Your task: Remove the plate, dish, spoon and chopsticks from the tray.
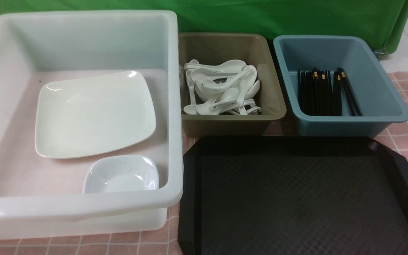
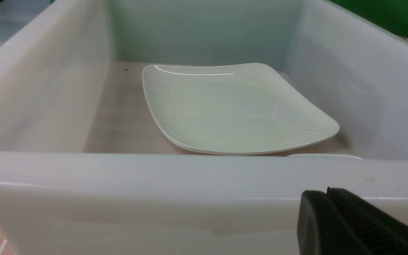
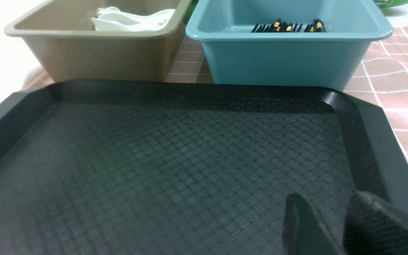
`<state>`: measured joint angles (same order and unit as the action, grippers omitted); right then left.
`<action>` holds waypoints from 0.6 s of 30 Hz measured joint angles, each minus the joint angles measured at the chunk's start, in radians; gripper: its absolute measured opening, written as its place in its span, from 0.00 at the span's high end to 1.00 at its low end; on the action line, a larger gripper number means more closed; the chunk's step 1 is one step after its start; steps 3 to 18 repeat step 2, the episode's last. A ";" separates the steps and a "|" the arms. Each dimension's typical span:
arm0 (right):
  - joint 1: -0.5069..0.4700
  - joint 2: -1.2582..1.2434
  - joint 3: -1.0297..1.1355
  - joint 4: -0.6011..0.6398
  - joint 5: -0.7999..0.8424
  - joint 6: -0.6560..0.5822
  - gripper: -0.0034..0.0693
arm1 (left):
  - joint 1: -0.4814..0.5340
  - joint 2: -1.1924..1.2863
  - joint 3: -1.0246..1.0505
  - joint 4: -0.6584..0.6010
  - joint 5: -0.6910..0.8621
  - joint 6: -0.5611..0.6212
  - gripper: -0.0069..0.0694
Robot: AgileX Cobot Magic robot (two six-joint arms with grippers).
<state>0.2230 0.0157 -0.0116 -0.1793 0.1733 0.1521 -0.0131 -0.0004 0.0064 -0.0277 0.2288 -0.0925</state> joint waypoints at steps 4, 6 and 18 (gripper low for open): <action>0.000 0.000 0.000 0.000 0.000 0.000 0.62 | 0.000 0.000 0.000 0.000 0.000 0.000 0.91; 0.000 0.000 0.000 0.000 0.000 0.000 0.62 | 0.000 0.000 0.000 0.000 0.000 0.000 0.91; 0.000 0.000 0.000 0.000 0.000 0.000 0.62 | 0.000 0.000 0.000 0.000 0.000 0.000 0.91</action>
